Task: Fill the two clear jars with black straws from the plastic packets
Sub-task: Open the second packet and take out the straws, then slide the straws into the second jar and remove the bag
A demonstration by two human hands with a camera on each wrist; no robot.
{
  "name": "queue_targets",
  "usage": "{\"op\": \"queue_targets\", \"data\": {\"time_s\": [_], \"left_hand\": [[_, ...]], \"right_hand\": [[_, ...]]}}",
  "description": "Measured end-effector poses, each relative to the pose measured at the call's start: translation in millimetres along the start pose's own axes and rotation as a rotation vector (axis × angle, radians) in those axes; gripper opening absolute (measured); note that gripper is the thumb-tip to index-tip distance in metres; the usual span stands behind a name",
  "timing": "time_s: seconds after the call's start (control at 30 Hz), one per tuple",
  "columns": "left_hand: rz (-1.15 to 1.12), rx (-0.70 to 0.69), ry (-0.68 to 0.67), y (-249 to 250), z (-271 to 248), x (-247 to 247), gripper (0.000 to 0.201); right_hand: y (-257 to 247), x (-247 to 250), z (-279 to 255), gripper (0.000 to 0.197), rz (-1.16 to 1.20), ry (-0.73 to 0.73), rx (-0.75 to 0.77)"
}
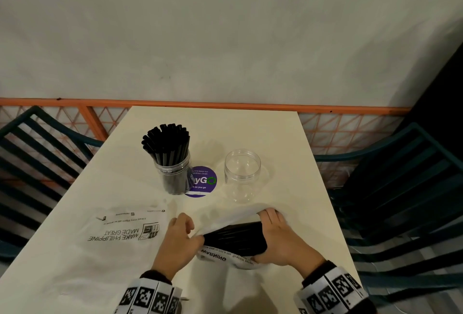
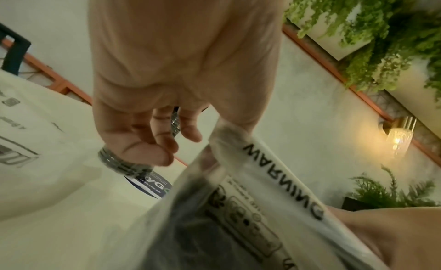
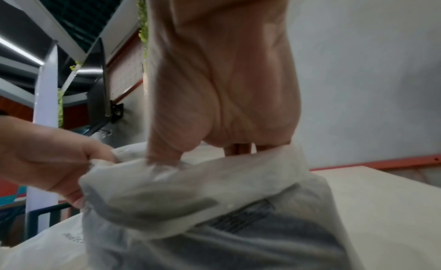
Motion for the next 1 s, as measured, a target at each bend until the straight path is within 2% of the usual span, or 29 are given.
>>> {"op": "queue_targets", "data": {"time_s": [0.17, 0.23, 0.33, 0.4, 0.5, 0.67, 0.77, 0.87, 0.93, 1.0], "left_hand": [[-0.055, 0.068, -0.127, -3, -2, -8, 0.008], [-0.035, 0.017, -0.113, 6, -3, -6, 0.011], [-0.032, -0.055, -0.059, 26, -6, 2, 0.013], [-0.050, -0.111, -0.043, 40, -9, 6, 0.009], [-0.118, -0.173, -0.048, 58, -16, 11, 0.006], [-0.341, -0.248, -0.092, 81, -24, 17, 0.009], [-0.483, -0.286, -0.141, 84, -26, 24, 0.017], [-0.352, -0.360, -0.046, 72, -19, 40, 0.034], [-0.293, -0.309, -0.129, 62, -16, 33, 0.042], [-0.337, -0.269, -0.188, 56, -15, 24, 0.043]], "right_hand": [[7, -5, -1, 0.083, 0.113, -0.050, 0.000], [-1, 1, -2, 0.072, 0.078, -0.016, 0.048], [-38, 13, -2, 0.048, 0.096, 0.051, 0.229], [-64, 21, -3, 0.045, 0.104, 0.078, 0.324], [-82, 23, 0, 0.045, 0.045, 0.036, 0.369], [-96, 34, 3, 0.018, 0.015, 0.111, 0.409], [-88, 45, 6, 0.020, 0.186, 0.147, 0.373], [-70, 60, 5, 0.018, 0.346, 0.171, 0.299], [-58, 66, 1, 0.027, 0.463, 0.190, 0.276], [-45, 70, 0, 0.038, 0.559, 0.200, 0.231]]}}
Point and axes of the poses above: each hand's wrist, its own z-axis towards the middle knuckle, its own x-axis out of the back of the hand, y = z × x, the point moved 8 cm from there along z, towards the middle knuckle, and after that the axes turned 4 degrees about y, right-handed, at the moved point
